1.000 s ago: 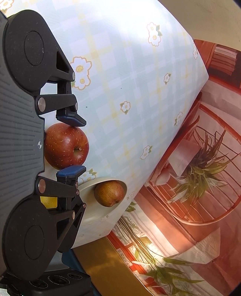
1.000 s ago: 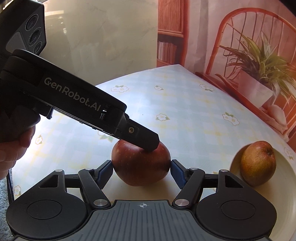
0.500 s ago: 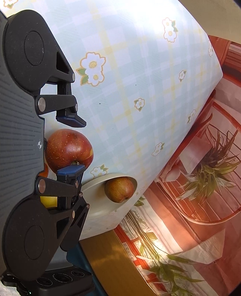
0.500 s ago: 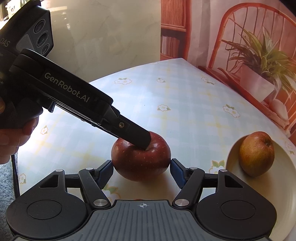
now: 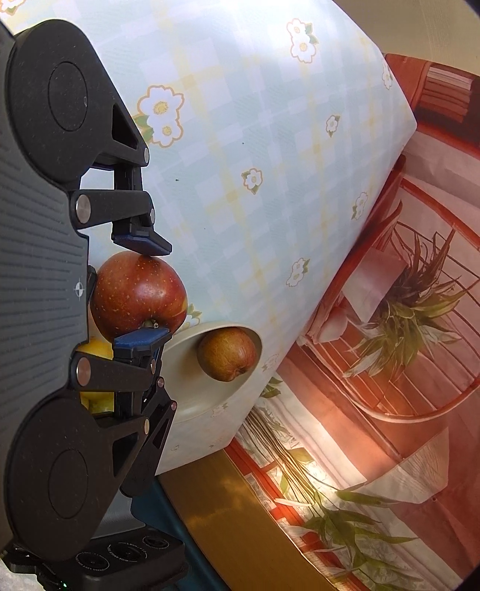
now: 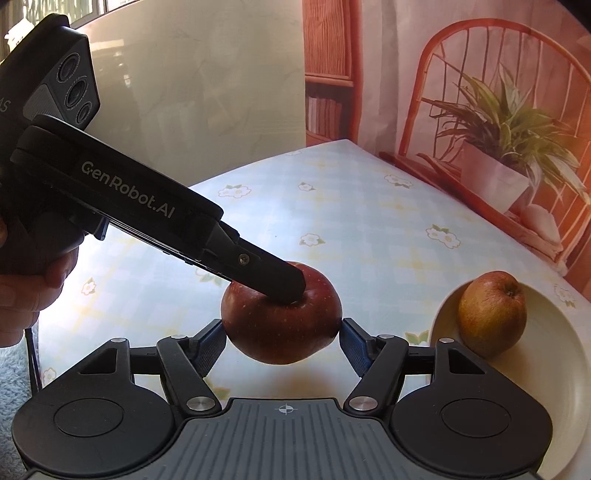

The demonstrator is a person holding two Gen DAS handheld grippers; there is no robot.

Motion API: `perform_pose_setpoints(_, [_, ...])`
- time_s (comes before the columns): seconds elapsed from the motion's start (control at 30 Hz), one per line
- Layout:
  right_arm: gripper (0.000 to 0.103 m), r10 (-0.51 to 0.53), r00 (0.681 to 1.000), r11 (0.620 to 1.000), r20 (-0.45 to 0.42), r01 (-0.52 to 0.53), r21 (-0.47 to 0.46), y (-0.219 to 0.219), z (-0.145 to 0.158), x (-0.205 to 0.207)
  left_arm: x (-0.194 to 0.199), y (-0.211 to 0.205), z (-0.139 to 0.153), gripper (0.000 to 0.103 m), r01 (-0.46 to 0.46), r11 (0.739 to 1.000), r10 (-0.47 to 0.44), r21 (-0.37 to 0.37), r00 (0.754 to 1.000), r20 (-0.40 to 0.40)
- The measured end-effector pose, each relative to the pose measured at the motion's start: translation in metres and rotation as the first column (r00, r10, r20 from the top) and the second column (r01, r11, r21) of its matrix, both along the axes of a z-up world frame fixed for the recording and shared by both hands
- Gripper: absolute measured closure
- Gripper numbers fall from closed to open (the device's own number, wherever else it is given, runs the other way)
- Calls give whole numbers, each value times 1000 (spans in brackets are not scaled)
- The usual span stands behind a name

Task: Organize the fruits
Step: 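Close the right and left tools together on the red apple, then carry the red apple onto the plate beside the brown apple and release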

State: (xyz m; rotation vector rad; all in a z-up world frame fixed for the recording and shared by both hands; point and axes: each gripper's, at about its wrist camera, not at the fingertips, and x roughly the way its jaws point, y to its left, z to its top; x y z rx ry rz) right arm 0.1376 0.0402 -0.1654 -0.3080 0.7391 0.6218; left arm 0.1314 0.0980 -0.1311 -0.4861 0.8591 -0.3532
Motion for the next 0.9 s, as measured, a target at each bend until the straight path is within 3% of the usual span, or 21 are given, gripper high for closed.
perform_pose_setpoints(0.27, [39, -81, 994, 996, 73, 78, 44, -51, 47, 15, 33, -50, 44, 58, 97, 994, -102, 56, 991, 87])
perform_pose_setpoints(0.5, [39, -189, 975, 982, 114, 187, 25, -117, 72, 37, 77, -122, 60, 58, 229, 966, -245, 124, 960, 138])
perform_pose_setpoints(0.7, [39, -247, 964, 969, 102, 248, -4, -155, 60, 70, 124, -165, 46, 58, 277, 950, -291, 144, 953, 87])
perform_pose_setpoints(0.9, [39, -262, 964, 965, 53, 263, -15, -170, 31, 99, 158, -180, 20, 58, 291, 942, -299, 164, 954, 23])
